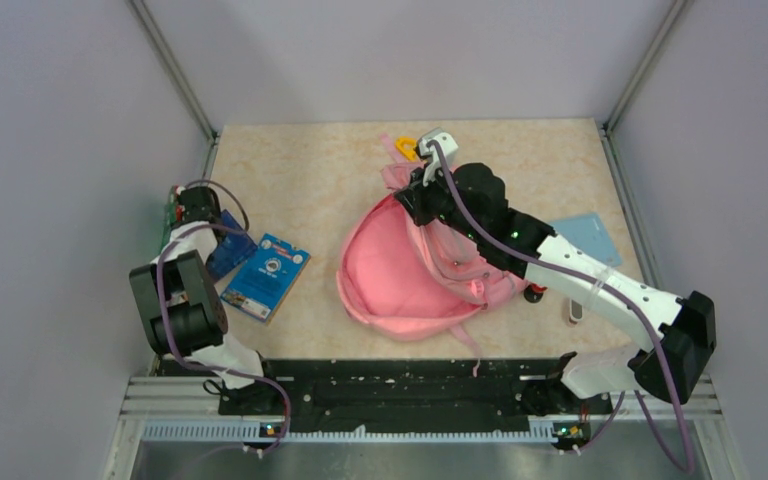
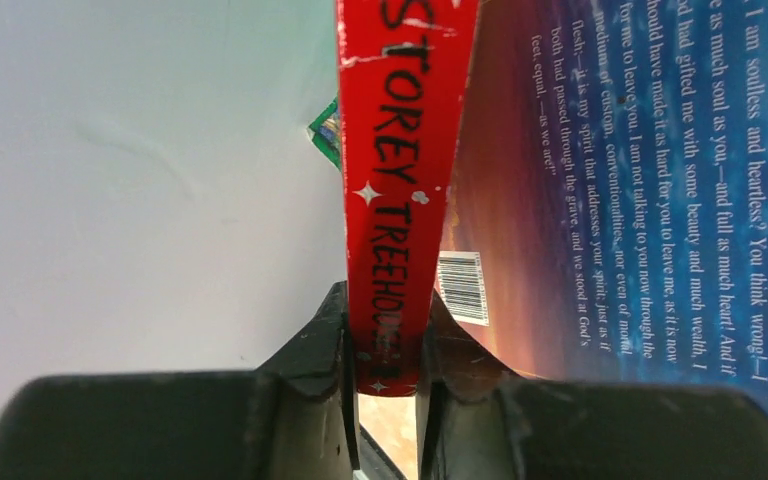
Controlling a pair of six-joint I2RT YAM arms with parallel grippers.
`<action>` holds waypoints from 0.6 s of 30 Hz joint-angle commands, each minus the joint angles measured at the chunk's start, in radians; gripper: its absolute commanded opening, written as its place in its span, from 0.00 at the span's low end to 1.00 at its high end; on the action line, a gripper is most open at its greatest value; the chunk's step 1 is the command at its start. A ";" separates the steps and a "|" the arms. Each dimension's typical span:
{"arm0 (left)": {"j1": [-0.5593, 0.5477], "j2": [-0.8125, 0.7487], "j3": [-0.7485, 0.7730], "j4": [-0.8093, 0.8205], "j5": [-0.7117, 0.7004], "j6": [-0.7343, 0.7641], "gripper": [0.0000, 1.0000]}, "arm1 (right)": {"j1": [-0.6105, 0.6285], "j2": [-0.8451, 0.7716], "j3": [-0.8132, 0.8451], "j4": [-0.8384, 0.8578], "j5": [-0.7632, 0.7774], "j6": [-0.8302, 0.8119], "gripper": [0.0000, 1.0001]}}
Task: Pack the student bag
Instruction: Pick up the book from the center of the board.
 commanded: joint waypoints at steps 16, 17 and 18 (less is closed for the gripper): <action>-0.059 -0.329 0.103 -0.124 0.199 -0.173 0.00 | -0.009 -0.037 0.083 0.025 0.012 -0.011 0.00; -0.084 -0.365 0.111 -0.141 0.250 -0.199 0.00 | -0.009 -0.042 0.087 0.018 0.010 -0.016 0.00; -0.096 -0.406 0.117 -0.157 0.325 -0.210 0.00 | -0.009 -0.044 0.091 0.008 0.009 -0.020 0.00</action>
